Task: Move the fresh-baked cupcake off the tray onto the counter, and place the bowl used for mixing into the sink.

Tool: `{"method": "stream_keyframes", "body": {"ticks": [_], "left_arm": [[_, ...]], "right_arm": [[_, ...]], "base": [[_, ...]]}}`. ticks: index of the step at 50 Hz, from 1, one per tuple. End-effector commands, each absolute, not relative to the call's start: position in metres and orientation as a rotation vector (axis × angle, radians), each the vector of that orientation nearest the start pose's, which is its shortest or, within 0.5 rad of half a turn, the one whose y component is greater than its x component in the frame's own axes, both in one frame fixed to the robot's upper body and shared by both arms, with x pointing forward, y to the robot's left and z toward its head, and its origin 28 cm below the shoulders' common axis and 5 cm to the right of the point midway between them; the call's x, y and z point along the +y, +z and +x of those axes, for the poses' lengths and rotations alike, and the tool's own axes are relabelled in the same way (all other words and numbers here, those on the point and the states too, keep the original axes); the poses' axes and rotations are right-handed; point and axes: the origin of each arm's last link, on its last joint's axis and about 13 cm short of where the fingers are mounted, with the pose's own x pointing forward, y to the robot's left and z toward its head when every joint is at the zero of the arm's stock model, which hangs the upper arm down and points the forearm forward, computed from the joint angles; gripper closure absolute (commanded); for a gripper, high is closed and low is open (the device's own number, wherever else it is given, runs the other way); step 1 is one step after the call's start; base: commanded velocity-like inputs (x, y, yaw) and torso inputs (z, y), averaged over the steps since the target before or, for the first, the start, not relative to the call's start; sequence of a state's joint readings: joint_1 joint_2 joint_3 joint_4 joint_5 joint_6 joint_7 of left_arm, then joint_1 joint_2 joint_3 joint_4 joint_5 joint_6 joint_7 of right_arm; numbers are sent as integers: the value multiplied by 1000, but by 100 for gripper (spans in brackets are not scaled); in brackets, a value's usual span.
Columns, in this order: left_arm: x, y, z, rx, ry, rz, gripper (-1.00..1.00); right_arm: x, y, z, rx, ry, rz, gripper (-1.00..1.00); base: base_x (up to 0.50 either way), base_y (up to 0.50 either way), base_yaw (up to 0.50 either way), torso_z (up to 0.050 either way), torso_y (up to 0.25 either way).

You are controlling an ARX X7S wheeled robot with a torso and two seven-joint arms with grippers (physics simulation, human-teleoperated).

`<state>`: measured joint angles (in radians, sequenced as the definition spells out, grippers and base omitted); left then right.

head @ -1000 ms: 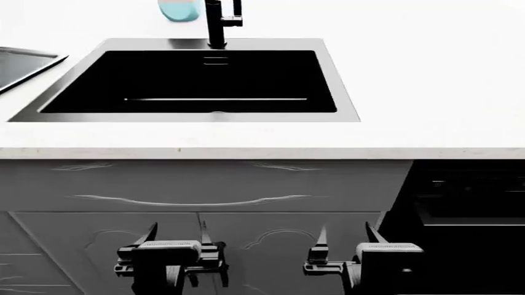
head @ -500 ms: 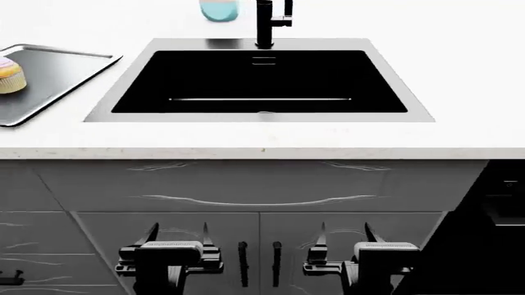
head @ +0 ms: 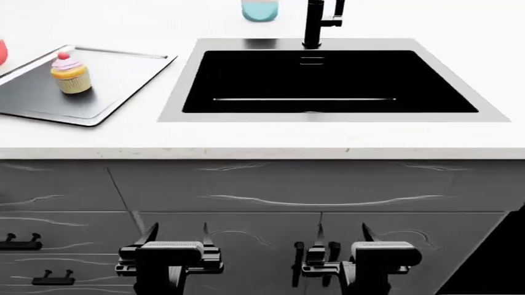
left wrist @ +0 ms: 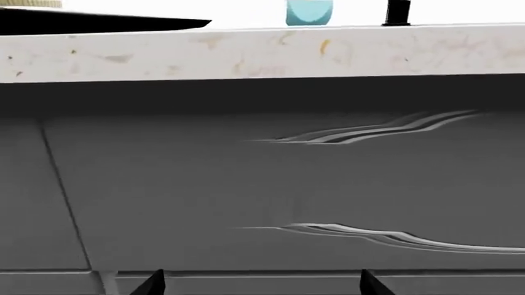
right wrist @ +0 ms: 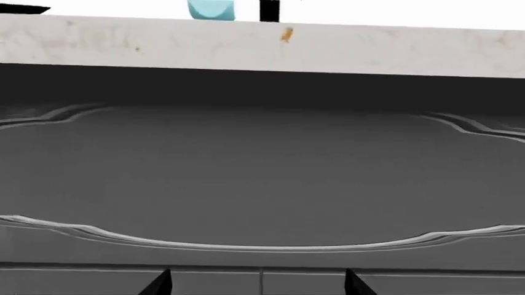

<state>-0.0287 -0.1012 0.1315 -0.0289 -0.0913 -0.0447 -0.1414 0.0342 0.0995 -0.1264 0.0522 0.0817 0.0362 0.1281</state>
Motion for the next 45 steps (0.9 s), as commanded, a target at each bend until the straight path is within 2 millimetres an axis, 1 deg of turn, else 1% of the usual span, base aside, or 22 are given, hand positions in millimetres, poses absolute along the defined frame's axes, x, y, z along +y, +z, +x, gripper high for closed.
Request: {"method": "stream_keyframes", "body": {"ticks": [1, 45], "left_arm": [[204, 9, 214, 61, 16, 22, -100], [204, 8, 215, 65, 31, 33, -100]], "right_arm": [[-96, 5, 215, 69, -3, -35, -100], [-96, 5, 218, 84, 0, -49, -100]], "base": [[0, 500, 0, 0, 0], [0, 500, 0, 0, 0]]}}
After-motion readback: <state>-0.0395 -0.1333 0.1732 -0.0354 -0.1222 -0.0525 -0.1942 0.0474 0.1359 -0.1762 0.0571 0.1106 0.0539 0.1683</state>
